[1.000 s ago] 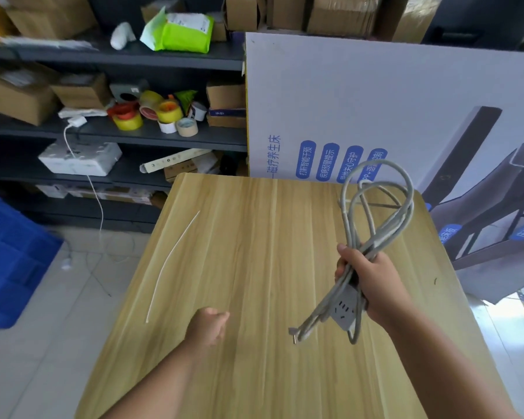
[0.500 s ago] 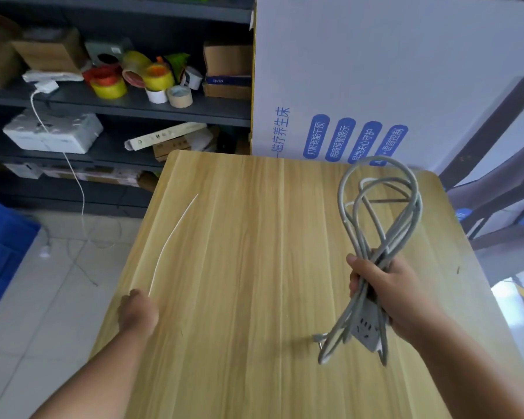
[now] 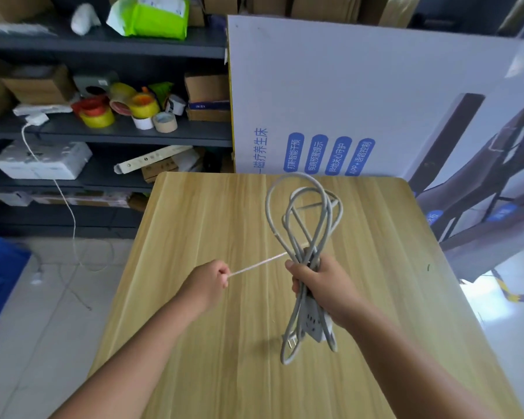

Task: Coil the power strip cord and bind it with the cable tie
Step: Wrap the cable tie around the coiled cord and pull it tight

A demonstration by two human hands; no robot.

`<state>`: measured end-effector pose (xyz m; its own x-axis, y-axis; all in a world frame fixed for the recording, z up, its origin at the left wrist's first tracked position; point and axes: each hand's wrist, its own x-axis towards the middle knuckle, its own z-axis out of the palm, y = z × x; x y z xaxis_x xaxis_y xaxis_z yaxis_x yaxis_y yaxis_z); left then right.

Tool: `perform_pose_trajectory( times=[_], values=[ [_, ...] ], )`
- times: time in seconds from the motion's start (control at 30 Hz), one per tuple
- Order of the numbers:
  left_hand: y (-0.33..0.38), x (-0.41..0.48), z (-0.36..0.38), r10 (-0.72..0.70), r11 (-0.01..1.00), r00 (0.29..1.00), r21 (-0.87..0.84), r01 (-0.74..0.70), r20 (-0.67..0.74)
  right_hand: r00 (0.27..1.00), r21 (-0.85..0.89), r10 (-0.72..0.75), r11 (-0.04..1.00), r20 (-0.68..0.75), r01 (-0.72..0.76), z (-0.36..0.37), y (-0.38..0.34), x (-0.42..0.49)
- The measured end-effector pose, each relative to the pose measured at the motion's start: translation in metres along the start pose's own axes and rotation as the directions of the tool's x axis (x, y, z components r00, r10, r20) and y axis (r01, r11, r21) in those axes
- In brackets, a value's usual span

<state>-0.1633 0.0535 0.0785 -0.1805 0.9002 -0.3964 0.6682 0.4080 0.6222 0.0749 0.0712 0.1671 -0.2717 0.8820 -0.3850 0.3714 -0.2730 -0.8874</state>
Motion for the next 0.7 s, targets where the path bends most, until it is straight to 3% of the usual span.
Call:
perform_pose_trajectory(
  times=[0.17, 0.27, 0.4, 0.53, 0.7],
  values=[
    [0.081, -0.019, -0.021, 0.171, 0.972, 0.975, -0.185, -0.144, 0.142, 0.998, 0.034, -0.048, 0.998, 0.040, 0.047, -0.001, -0.007, -0.008],
    [0.108, -0.034, -0.033, 0.232, 0.929, 0.938, -0.345, -0.136, 0.256, 0.998, 0.034, -0.053, 0.998, 0.016, 0.053, -0.007, -0.011, -0.015],
    [0.119, -0.048, -0.037, 0.251, 0.902, 0.917, -0.420, -0.105, 0.311, 0.998, -0.007, -0.057, 0.998, -0.013, 0.057, -0.018, -0.017, -0.019],
    [0.113, -0.061, -0.032, 0.304, 0.689, 0.923, -0.723, -0.040, 0.238, 0.997, 0.001, -0.073, 0.997, -0.027, 0.073, -0.033, -0.021, -0.028],
    [0.107, -0.072, -0.020, 0.324, 0.442, 0.939, -0.896, -0.042, 0.116, 0.997, 0.050, -0.055, 0.997, -0.061, 0.058, -0.047, -0.024, -0.032]
  ],
)
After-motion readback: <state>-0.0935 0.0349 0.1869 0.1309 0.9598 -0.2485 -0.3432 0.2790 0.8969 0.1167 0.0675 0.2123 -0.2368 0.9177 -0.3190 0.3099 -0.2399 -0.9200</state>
